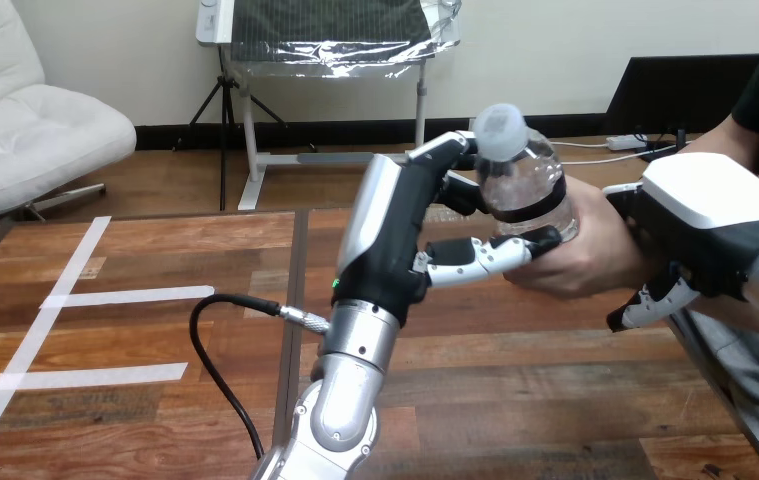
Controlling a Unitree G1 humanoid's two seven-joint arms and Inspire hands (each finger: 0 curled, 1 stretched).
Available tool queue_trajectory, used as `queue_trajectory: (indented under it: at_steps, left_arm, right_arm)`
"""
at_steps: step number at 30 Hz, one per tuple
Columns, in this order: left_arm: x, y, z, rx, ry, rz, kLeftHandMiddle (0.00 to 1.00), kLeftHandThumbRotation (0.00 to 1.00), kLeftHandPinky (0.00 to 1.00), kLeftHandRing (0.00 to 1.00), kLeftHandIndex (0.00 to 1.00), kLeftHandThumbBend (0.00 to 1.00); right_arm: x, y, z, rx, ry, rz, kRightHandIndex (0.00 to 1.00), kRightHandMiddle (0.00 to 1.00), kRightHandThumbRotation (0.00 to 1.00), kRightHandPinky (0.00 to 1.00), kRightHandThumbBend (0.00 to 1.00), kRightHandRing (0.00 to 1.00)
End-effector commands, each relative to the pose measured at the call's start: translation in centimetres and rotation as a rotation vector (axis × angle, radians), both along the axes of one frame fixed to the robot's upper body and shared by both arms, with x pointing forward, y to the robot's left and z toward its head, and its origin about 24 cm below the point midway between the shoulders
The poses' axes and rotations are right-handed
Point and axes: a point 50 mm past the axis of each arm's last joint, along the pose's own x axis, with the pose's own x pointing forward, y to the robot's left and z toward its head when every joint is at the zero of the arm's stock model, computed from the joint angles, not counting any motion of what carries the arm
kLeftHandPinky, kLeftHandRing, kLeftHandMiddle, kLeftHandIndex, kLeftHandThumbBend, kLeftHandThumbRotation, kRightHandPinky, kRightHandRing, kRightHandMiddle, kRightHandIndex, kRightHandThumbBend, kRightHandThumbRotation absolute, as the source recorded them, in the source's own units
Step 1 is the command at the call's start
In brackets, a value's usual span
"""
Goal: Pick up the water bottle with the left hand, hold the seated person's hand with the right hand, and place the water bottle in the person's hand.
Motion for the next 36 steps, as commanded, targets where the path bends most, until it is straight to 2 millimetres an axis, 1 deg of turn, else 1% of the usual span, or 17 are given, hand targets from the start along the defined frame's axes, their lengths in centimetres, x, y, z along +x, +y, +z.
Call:
queue_trajectory:
  at_steps: [1, 7, 23, 36]
  left_arm:
    - [0.0, -1.53, 2.11, -0.01, -0.068, -0.04, 0.99, 0.6, 0.98, 0.99, 0.99, 0.96]
    - [0.02, -1.53, 2.01, 0.015, -0.069, -0.027, 1.0, 0.67, 1.0, 1.0, 1.0, 0.99]
    - [0.0, -1.5, 1.83, 0.068, -0.091, 0.011, 1.0, 0.77, 1.0, 1.0, 1.0, 1.0]
    - [-0.04, -1.36, 1.67, 0.067, -0.097, 0.013, 1.0, 0.78, 1.0, 1.0, 1.0, 1.0]
  right_arm:
    - [0.16, -0.52, 1.62, 0.018, -0.085, -0.013, 0.83, 0.84, 0.02, 0.68, 0.89, 0.8]
    - [0.1, -0.58, 1.51, 0.021, -0.085, -0.009, 0.85, 0.88, 0.03, 0.74, 0.89, 0.85]
    - [-0.03, -0.62, 1.24, 0.033, -0.065, -0.019, 0.89, 0.94, 0.02, 0.84, 0.88, 0.93]
    - [-0.23, -0.59, 1.15, 0.044, -0.075, -0.016, 0.88, 0.94, 0.01, 0.86, 0.89, 0.94]
